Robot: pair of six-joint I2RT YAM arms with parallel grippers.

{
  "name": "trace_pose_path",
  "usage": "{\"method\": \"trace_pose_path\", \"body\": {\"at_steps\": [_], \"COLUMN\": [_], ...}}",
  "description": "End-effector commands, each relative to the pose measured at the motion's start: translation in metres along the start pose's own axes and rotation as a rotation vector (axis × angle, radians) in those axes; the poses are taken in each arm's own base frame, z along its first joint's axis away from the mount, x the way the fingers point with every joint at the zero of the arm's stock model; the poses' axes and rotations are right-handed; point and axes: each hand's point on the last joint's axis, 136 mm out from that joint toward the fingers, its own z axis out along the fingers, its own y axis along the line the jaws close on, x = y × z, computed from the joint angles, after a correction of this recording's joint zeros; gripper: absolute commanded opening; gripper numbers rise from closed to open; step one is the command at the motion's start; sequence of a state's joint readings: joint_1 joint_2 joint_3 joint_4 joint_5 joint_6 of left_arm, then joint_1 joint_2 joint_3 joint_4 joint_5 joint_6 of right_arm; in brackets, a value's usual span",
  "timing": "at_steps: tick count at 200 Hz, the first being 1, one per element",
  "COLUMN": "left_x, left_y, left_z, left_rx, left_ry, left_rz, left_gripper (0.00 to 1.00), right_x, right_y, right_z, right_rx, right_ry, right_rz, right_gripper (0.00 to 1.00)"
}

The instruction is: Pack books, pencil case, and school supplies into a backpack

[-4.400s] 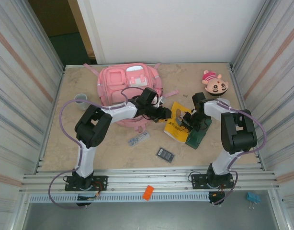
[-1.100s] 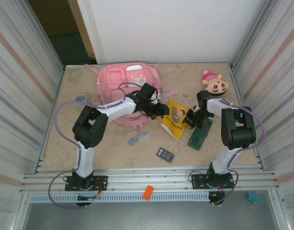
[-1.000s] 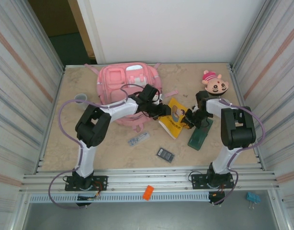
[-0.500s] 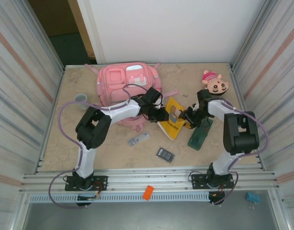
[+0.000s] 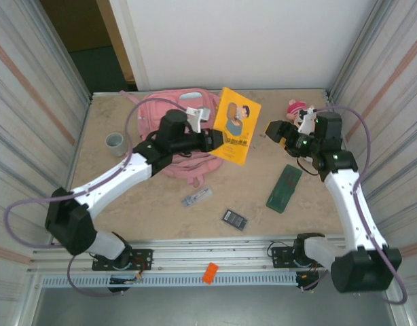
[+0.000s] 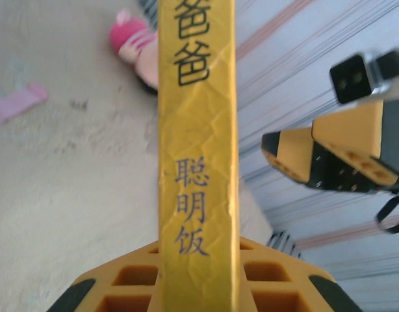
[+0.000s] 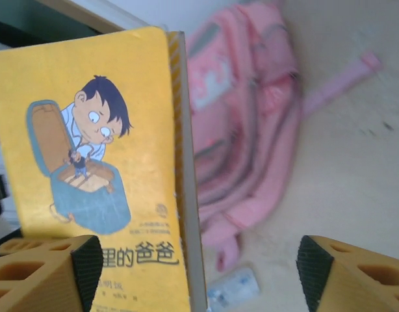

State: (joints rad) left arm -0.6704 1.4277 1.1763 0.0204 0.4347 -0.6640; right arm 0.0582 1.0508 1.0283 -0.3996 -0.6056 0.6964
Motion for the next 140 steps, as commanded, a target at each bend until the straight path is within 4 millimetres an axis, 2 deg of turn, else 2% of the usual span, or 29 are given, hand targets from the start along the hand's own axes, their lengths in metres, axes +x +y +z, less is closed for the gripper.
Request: {"method": "trace_pose_path", "body": {"at_steps": [1, 20, 55, 68, 94, 115, 140], "left_x": [-0.040, -0.044, -0.053, -0.056, -0.062, -0.071, -0.072], "left_y": [-0.056, -0.071, -0.086, -0.093, -0.103, -0.113, -0.129], "left_z": [-0.040, -0.063, -0.092, -0.096, -0.102, -0.108, -0.111], "left_rx": [0.220, 0.305, 0.387, 0.422, 0.462, 0.517, 0.587], "left_ry": [-0.150, -0.157, -0.208, -0.203, -0.223, -0.258, -0.230], "left_rz": [0.083, 0.077, 0.060, 0.045, 0.036, 0.018, 0.029], "left_gripper": [0.00, 0.00, 0.01, 0.01, 0.01, 0.01, 0.01], "right_x": [-0.001, 0.013, 0.040, 0.044, 0.056, 0.061, 0.058], "right_y": [0.038, 0.060, 0.091, 0.104, 0.149, 0.157, 0.168], "right_z": [-0.013, -0.023, -0.024, -0.023, -0.025, -0.021, -0.021], "right_rx": [-0.152, -0.184, -0.280, -0.348, -0.544, -0.539, -0.598], "right_ry": [-0.075, -0.111, -0.080, -0.072, 0.009, 0.073, 0.067], "right_rz": [-0.041, -0.085, -0.118, -0.103, -0.142, -0.148, -0.136], "right_gripper": [0.88, 1.00, 0.99, 0.99, 0.99, 0.99, 0.99]}}
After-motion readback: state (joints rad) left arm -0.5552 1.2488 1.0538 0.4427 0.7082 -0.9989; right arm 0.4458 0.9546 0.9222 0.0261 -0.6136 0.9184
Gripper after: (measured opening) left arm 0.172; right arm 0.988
